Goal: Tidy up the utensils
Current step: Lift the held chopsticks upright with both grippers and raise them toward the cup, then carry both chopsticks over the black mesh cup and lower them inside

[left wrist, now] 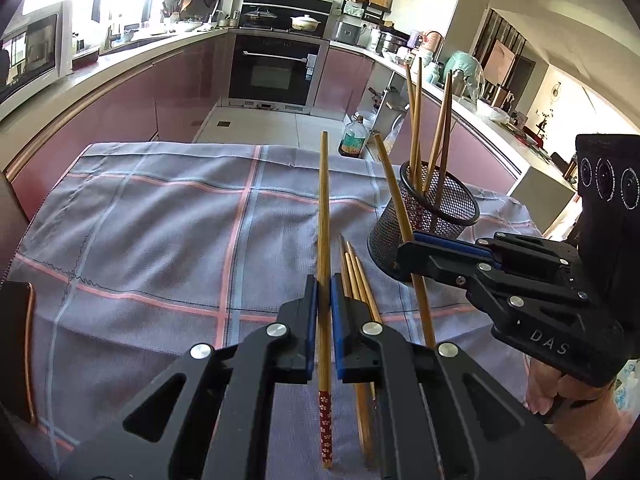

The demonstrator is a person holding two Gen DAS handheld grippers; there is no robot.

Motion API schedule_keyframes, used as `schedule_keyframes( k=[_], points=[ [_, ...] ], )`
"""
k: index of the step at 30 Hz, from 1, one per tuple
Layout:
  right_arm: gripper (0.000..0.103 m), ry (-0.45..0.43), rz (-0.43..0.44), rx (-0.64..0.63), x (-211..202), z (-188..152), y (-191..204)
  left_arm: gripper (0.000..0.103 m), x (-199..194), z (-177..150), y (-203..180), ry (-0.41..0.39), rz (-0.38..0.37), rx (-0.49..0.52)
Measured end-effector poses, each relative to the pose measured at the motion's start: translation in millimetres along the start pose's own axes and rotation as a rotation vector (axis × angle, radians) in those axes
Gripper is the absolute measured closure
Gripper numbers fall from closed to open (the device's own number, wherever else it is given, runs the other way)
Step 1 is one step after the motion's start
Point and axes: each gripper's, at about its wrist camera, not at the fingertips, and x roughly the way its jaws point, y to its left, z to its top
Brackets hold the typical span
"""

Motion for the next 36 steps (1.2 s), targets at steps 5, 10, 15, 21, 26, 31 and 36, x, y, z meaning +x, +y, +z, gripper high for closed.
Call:
schedule_keyframes(
  k=[5,10,15,21,26,31,36],
  points=[
    [0.098,-0.019,-0.003,-0.007,-5.0,2.6,0.0,0.095,-3.6,1.9,-3.1,-0.013,0.002,0.004],
    [0.098,-0.060,-0.008,-0.009,-17.3,8.1,-0.3,0.096,-11.5,8.2,-6.2,-0.039,-0.004,0.009],
    [0.098,-0.107,-0.028,-0.024,-34.6,19.6,-3.1,0.095,-22.7,18.4,-15.9,-0.076,-0.024,0.025],
    [0.098,-0.168,-0.054,-0.026,-56.0,34.3,-11.4,0.096,-34.9,37.8,-31.1,-0.116,-0.068,0.050],
    [0.098,-0.201,-0.074,-0.042,-72.2,48.4,-18.6,0.096,-46.5,54.5,-44.1,-0.156,-0.086,0.070],
    [0.098,-0.232,-0.111,-0.075,-85.9,65.8,-20.9,0.096,-59.6,76.5,-52.2,-0.207,-0.107,0.073],
    [0.098,-0.271,-0.144,-0.078,-102.4,79.4,-29.2,0.096,-71.5,100.4,-63.4,-0.254,-0.140,0.079]
  ],
)
